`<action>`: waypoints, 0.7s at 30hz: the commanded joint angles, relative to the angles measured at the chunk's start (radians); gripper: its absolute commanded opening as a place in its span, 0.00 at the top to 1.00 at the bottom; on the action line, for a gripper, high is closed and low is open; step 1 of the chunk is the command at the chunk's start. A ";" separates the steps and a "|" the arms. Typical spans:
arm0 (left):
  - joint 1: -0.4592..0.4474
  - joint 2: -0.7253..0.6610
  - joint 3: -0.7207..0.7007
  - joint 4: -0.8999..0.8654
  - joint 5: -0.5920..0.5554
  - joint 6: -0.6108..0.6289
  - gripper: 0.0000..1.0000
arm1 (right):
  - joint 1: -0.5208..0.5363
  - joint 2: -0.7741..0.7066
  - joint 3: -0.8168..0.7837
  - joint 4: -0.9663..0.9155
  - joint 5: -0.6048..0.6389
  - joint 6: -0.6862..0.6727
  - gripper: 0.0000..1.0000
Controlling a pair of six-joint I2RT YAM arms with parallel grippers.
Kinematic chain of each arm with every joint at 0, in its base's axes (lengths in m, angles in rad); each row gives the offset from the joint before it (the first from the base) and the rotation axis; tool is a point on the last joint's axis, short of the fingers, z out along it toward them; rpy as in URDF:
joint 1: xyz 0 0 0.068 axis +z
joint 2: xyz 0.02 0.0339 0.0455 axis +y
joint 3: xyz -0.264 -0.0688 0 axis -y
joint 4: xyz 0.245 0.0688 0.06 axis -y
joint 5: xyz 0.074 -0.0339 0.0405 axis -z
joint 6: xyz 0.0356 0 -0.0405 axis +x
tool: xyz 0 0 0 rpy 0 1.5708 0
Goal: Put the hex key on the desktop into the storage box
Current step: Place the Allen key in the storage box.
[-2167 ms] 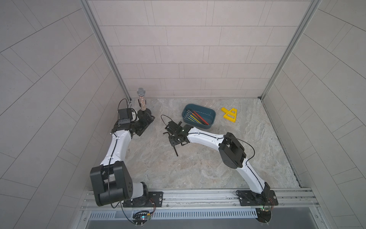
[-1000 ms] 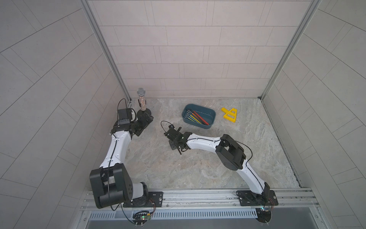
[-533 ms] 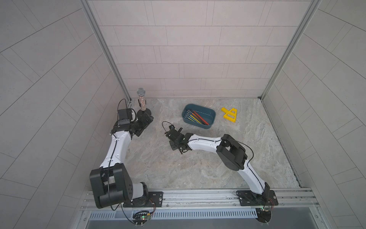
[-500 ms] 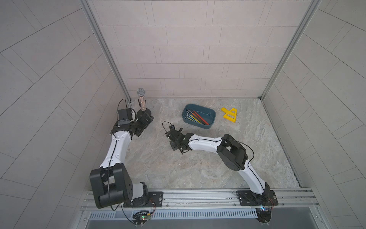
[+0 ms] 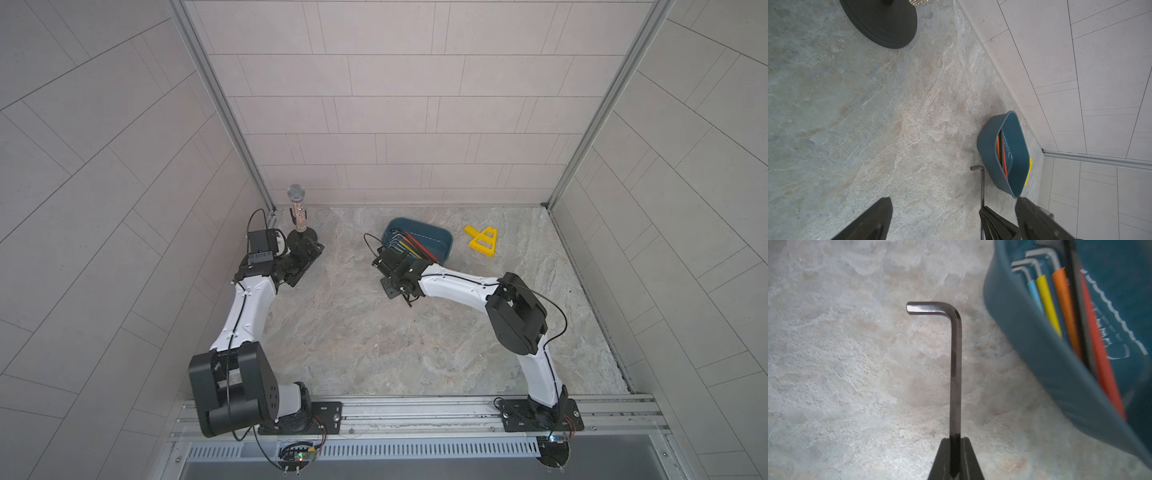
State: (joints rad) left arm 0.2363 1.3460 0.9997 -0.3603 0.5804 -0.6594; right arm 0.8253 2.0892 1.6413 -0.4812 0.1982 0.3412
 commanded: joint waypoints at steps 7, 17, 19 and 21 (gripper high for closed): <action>0.008 -0.012 -0.015 0.027 0.001 -0.006 0.00 | -0.097 -0.044 0.136 -0.056 0.025 -0.191 1.00; 0.008 -0.007 -0.018 0.035 -0.003 -0.009 0.00 | -0.240 0.082 0.296 -0.087 -0.067 -0.367 1.00; 0.007 -0.002 -0.017 0.037 -0.001 -0.012 0.00 | -0.256 0.126 0.333 -0.094 -0.084 -0.394 1.00; 0.008 0.001 -0.019 0.041 0.002 -0.014 0.00 | -0.274 0.170 0.365 -0.094 -0.105 -0.405 1.00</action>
State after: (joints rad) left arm 0.2375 1.3468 0.9962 -0.3389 0.5804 -0.6662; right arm 0.5587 2.1956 1.9728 -0.5434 0.1364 -0.0021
